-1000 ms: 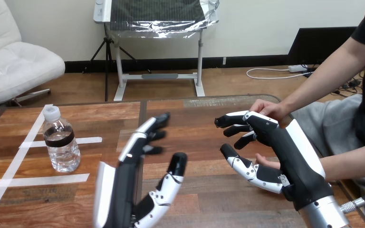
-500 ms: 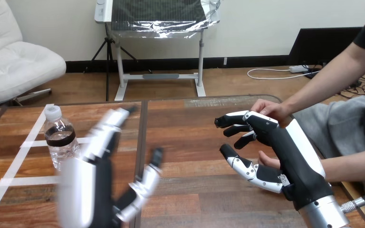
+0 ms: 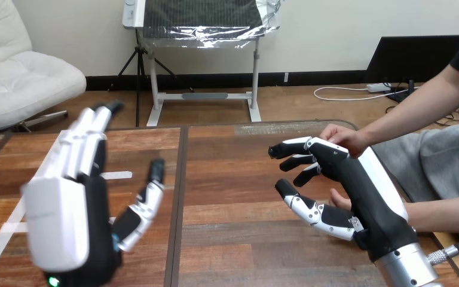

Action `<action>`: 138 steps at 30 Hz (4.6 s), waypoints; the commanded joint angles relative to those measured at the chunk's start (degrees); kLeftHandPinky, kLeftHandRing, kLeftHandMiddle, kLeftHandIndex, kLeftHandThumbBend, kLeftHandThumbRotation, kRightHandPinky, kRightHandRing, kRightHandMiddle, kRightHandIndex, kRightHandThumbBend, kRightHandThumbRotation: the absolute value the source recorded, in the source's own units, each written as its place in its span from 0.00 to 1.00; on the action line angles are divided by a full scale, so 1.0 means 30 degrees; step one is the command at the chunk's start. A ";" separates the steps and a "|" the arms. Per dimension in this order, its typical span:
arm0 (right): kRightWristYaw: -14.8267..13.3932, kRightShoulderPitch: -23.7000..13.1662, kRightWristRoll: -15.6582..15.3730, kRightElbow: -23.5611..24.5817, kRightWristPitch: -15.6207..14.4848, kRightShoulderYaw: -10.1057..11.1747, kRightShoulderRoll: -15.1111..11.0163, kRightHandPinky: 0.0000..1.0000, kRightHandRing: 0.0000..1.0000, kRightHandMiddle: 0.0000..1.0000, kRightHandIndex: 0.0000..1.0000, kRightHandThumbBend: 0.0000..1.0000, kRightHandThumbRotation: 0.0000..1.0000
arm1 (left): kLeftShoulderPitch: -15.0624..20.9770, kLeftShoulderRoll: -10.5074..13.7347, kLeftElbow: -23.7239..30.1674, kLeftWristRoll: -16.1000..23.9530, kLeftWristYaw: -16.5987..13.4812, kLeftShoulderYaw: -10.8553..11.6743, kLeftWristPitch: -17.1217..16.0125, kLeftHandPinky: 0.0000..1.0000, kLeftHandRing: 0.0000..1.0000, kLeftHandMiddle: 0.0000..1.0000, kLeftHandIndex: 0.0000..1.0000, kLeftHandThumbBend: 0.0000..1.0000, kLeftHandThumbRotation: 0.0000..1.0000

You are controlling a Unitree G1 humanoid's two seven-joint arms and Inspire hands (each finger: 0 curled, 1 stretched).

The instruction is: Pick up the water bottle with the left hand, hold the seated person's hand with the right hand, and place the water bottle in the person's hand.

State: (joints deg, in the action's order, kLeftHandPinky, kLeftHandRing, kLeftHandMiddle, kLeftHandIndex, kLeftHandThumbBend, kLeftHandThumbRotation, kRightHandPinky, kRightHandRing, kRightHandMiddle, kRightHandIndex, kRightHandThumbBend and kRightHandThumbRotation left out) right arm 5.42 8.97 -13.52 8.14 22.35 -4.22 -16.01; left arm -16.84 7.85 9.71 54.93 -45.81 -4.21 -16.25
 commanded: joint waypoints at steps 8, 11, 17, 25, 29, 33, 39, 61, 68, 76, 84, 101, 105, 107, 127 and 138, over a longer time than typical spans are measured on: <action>-0.0092 -0.1342 0.0022 -0.0181 0.0177 0.0307 -0.0032 0.53 0.67 0.71 0.67 0.41 0.00 | 0.2131 0.1338 -0.1043 0.0118 -0.0250 0.0896 0.1299 0.82 0.91 0.93 0.92 0.39 0.73; -0.0058 -0.1357 0.0096 -0.0204 0.0164 0.0302 -0.0017 0.53 0.67 0.71 0.67 0.41 0.00 | 0.2426 0.1489 -0.1328 -0.0424 -0.0095 0.1051 0.1387 0.85 0.92 0.94 0.93 0.40 0.75; -0.0103 -0.1435 0.0066 -0.0365 0.0298 0.0284 -0.0010 0.53 0.67 0.71 0.67 0.41 0.00 | 0.2946 0.1417 -0.1736 -0.2106 0.0749 0.1452 0.1408 0.90 0.95 0.97 0.96 0.47 0.79; -0.0110 -0.1495 0.0150 -0.0467 0.0360 0.0272 0.0048 0.52 0.66 0.71 0.67 0.41 0.00 | 0.3737 0.1099 -0.2378 -0.4217 0.1520 0.1847 0.1488 0.87 0.97 1.00 1.00 0.60 0.75; -0.0138 -0.1548 0.0084 -0.0553 0.0447 0.0270 0.0026 0.52 0.67 0.71 0.67 0.41 0.00 | 0.4254 0.1147 -0.3158 -0.5511 0.1747 0.2012 0.0876 0.86 0.97 0.99 1.00 0.66 0.68; -0.0168 -0.1590 -0.0005 -0.0563 0.0390 0.0257 0.0031 0.53 0.67 0.72 0.67 0.41 0.00 | 0.4733 0.1154 -0.3877 -0.6485 0.2143 0.2130 0.0808 0.87 0.97 0.99 1.00 0.71 0.60; -0.0194 -0.1632 -0.0017 -0.0633 0.0428 0.0249 0.0055 0.55 0.68 0.71 0.67 0.42 0.00 | 0.5433 0.1196 -0.4914 -0.7523 0.2734 0.2282 0.1090 0.88 0.96 0.98 1.00 0.77 0.53; -0.0208 -0.1748 -0.0149 -0.0659 0.0335 0.0339 -0.0065 0.57 0.70 0.72 0.67 0.44 0.00 | 0.8795 0.1863 -0.9586 -0.9507 0.4177 0.2875 0.2195 0.82 0.91 0.95 0.97 0.84 0.44; -0.0176 -0.1762 -0.0308 -0.0526 0.0074 0.0360 -0.0103 0.57 0.70 0.72 0.67 0.44 0.00 | 0.9881 0.2218 -1.1108 -0.9830 0.4567 0.2927 0.2497 0.81 0.90 0.94 0.96 0.85 0.44; -0.0140 -0.1810 -0.0351 -0.0527 -0.0033 0.0390 -0.0128 0.58 0.70 0.72 0.67 0.45 0.00 | 1.1191 0.2679 -1.2711 -1.0195 0.5344 0.2754 0.3202 0.80 0.89 0.93 0.94 0.87 0.46; -0.0120 -0.1878 -0.0361 -0.0546 -0.0108 0.0411 -0.0136 0.57 0.70 0.72 0.67 0.47 0.00 | 1.2413 0.3098 -1.4280 -1.0220 0.5866 0.2504 0.3775 0.78 0.88 0.92 0.94 0.89 0.50; -0.0063 -0.1980 -0.0464 -0.0440 -0.0189 0.0459 -0.0275 0.57 0.70 0.72 0.66 0.47 0.00 | 1.5058 0.3721 -1.8398 -1.0313 0.5959 0.2078 0.3787 0.77 0.87 0.91 0.93 0.92 0.53; -0.0042 -0.2002 -0.0495 -0.0394 -0.0267 0.0492 -0.0328 0.56 0.70 0.72 0.66 0.48 0.00 | 1.5671 0.3755 -1.9183 -1.0495 0.6104 0.2120 0.3955 0.78 0.87 0.91 0.93 0.92 0.51; -0.0025 -0.2012 -0.0476 -0.0396 -0.0267 0.0501 -0.0355 0.56 0.70 0.72 0.67 0.48 0.00 | 1.5893 0.3801 -1.9545 -1.0514 0.6128 0.2072 0.4013 0.78 0.87 0.91 0.94 0.92 0.51; -0.0068 -0.2097 -0.0941 -0.0456 0.0019 0.0630 -0.0756 0.56 0.70 0.72 0.66 0.50 0.00 | 1.7918 0.4257 -2.3046 -1.0658 0.6041 0.1732 0.4417 0.79 0.88 0.92 0.93 0.94 0.54; 0.0115 -0.2003 -0.0689 -0.0226 -0.0472 0.0635 -0.0932 0.58 0.71 0.72 0.66 0.50 0.00 | 1.8541 0.4578 -2.3972 -1.0557 0.6300 0.1159 0.5058 0.78 0.88 0.92 0.94 0.90 0.54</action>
State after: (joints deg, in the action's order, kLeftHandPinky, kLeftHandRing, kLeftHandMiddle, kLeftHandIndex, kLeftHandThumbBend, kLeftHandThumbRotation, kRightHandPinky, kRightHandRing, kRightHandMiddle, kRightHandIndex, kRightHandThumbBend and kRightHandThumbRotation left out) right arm 5.62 6.49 -15.97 6.34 21.27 -3.56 -18.26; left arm 33.03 19.12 -61.04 22.59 -26.82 0.57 -1.14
